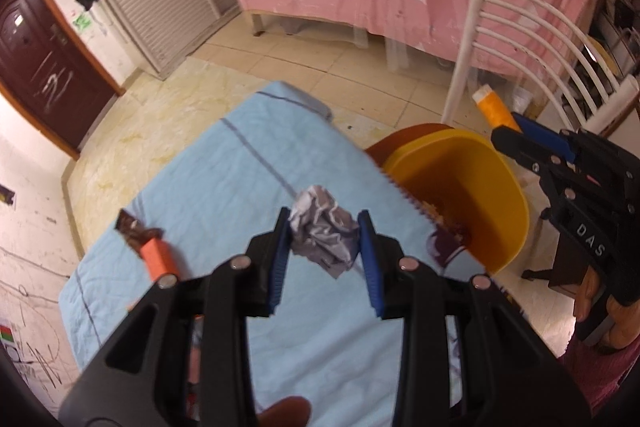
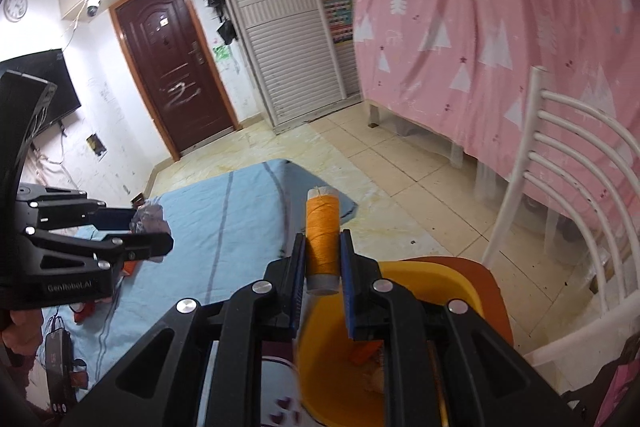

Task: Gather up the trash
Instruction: 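Carry both items to the yellow bucket and open both tools over it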

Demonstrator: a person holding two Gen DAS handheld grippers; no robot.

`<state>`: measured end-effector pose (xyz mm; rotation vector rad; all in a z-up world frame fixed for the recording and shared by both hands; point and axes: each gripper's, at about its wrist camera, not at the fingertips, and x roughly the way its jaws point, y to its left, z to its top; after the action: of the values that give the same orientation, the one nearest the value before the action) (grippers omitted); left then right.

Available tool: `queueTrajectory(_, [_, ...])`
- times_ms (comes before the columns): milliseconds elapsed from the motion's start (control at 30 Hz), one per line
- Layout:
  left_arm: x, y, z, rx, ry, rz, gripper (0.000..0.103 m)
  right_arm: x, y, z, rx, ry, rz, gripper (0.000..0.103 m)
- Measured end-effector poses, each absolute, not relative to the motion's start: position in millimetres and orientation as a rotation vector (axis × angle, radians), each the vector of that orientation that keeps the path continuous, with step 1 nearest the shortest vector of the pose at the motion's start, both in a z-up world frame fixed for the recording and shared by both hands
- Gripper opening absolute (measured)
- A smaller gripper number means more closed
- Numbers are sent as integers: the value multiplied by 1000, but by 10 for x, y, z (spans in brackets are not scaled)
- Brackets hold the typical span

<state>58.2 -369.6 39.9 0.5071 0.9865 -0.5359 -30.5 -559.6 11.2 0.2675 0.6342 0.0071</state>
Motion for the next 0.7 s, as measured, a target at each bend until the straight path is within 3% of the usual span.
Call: queueTrajectory(700, [136, -4802, -37, 617, 1061, -686, 34, -562, -6273, -362, 373, 687, -56, 10])
